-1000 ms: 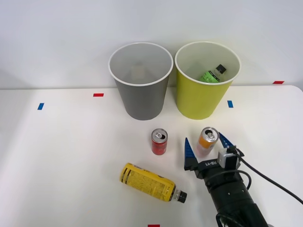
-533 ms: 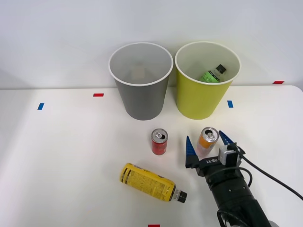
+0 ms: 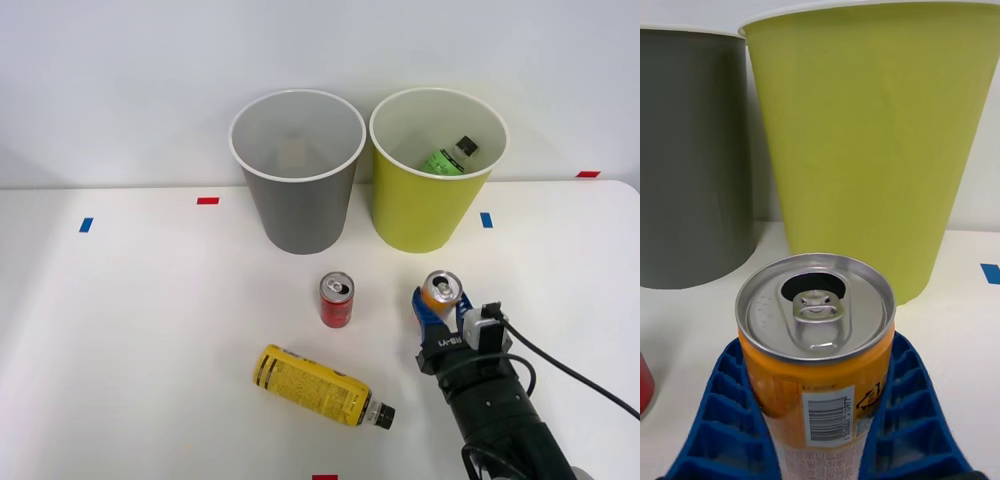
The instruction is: Put cans in the gray bin, plastic bottles in the light green bin
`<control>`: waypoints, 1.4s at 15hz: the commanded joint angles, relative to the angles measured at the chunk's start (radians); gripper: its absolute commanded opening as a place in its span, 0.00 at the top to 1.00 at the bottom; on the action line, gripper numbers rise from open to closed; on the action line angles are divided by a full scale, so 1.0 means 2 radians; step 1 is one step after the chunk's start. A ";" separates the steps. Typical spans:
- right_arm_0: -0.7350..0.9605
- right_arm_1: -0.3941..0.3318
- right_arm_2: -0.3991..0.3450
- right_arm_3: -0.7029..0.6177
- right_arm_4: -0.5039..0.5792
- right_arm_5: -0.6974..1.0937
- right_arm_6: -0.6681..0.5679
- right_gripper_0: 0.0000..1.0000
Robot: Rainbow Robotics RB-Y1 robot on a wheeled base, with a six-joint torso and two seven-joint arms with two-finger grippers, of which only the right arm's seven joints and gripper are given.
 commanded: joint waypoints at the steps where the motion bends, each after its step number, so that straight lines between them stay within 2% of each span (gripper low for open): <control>1: -0.002 -0.013 0.004 -0.001 0.000 -0.008 -0.004 1.00; 4: -0.008 -0.053 0.017 -0.026 -0.006 -0.012 -0.017 1.00; 7: -0.026 -0.103 0.034 -0.061 -0.011 -0.012 -0.076 1.00; 9: -0.042 -0.124 0.041 -0.080 -0.011 -0.012 -0.102 1.00; 12: -0.073 -0.132 0.043 -0.098 -0.012 -0.008 -0.112 1.00; 15: -0.106 -0.139 0.036 -0.163 -0.020 0.080 -0.123 1.00; 18: -0.134 -0.143 0.026 -0.233 -0.027 0.164 -0.183 1.00; 21: -0.193 -0.126 0.029 -0.216 -0.031 0.169 -0.224 1.00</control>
